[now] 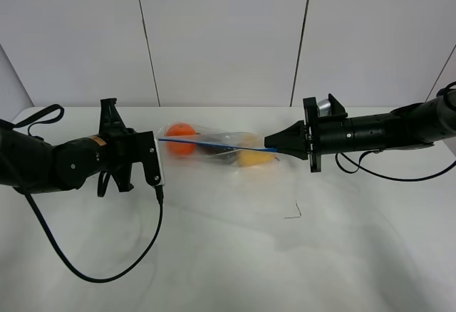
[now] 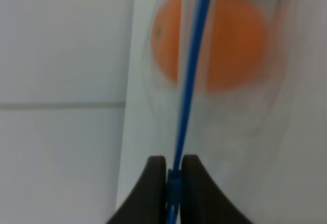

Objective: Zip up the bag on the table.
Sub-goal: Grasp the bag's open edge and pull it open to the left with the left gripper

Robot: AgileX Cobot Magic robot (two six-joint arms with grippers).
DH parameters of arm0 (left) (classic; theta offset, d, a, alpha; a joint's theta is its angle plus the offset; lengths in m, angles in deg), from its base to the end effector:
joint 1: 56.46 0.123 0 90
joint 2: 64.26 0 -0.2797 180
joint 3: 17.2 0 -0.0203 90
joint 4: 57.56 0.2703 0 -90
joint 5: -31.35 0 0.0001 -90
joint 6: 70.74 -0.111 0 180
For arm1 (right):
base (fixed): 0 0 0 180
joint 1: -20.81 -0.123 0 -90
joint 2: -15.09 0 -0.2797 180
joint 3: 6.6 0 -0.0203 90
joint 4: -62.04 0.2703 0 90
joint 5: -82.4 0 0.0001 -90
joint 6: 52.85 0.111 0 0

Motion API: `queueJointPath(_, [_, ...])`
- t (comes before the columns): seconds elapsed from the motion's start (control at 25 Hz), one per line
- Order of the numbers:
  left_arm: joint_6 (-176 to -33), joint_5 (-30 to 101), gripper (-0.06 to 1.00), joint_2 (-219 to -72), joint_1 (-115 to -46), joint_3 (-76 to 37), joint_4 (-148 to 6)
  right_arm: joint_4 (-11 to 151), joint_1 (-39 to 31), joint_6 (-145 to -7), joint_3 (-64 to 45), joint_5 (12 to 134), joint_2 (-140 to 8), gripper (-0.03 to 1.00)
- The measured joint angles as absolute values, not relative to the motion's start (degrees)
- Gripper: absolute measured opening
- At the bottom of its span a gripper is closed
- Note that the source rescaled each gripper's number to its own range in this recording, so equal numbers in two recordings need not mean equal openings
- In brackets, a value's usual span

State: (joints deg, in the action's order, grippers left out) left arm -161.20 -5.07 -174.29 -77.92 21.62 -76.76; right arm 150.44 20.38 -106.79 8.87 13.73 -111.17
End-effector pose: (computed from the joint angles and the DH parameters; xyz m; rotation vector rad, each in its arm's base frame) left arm 0.3359 -0.1088 0.1206 1.4501 1.4772 0.7844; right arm 0.3707 0.1062 0.1155 0.1583 2.4016 1.7448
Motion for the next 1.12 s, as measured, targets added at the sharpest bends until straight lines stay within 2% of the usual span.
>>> queueJointPath(0.2, [-161.2,-5.1,0.00,-174.3,-74.9,21.7,-76.8,150.3,20.4,-106.8,8.9,13.7,-111.2,0.00])
queueJointPath(0.84, [-160.8,-5.2,0.00,-174.2,-74.3,21.7,-76.4,149.2,20.4,-106.8,8.9,13.7,-111.2,0.00])
queueJointPath(1.12, [-157.2,-6.0,0.13,-174.2,-72.2,22.2,-75.1,149.0,20.4,-106.2,8.9,13.7,-111.2,0.00])
